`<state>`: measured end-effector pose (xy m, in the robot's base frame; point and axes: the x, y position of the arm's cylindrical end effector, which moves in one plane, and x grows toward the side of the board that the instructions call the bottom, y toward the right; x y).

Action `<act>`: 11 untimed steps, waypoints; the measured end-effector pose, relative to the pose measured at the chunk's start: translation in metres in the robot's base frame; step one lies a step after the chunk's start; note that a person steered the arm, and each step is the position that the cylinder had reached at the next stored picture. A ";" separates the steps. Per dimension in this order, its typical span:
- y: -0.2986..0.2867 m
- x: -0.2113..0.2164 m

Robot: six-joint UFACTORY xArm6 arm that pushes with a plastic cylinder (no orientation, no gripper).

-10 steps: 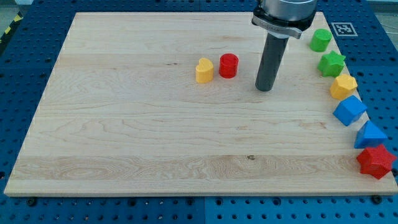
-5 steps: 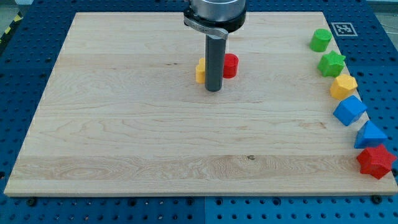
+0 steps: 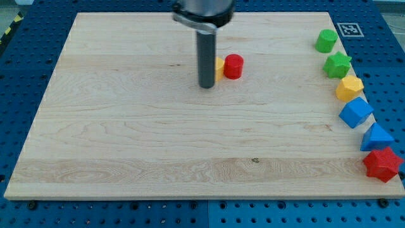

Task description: Push the red circle above the green circle

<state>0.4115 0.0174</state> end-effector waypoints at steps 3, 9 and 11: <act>0.024 -0.016; 0.049 -0.058; 0.049 -0.091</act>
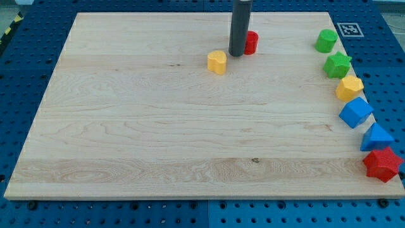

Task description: Push the red circle above the green circle

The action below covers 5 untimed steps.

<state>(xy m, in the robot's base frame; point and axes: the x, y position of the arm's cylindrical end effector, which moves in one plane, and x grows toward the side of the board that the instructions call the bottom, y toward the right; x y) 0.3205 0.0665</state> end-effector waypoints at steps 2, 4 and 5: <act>-0.003 -0.001; 0.009 -0.001; 0.027 -0.010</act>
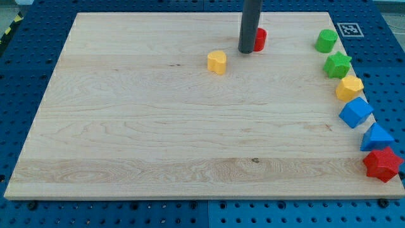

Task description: Push the red circle above the green circle

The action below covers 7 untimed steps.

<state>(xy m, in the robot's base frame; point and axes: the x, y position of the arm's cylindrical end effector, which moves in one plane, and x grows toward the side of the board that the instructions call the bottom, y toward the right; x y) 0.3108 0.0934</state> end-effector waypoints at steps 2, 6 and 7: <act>0.017 -0.032; 0.050 -0.048; 0.052 -0.030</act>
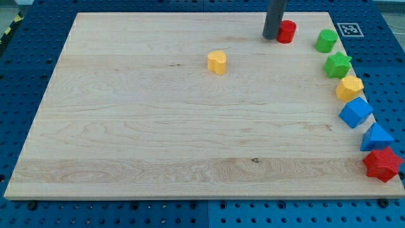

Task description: Push the red circle above the green circle

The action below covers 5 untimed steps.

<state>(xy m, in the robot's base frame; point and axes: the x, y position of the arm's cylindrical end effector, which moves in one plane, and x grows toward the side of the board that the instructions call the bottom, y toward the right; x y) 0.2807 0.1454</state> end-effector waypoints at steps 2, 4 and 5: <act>0.055 -0.003; 0.064 -0.026; 0.064 -0.026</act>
<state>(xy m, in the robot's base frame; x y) 0.2551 0.2099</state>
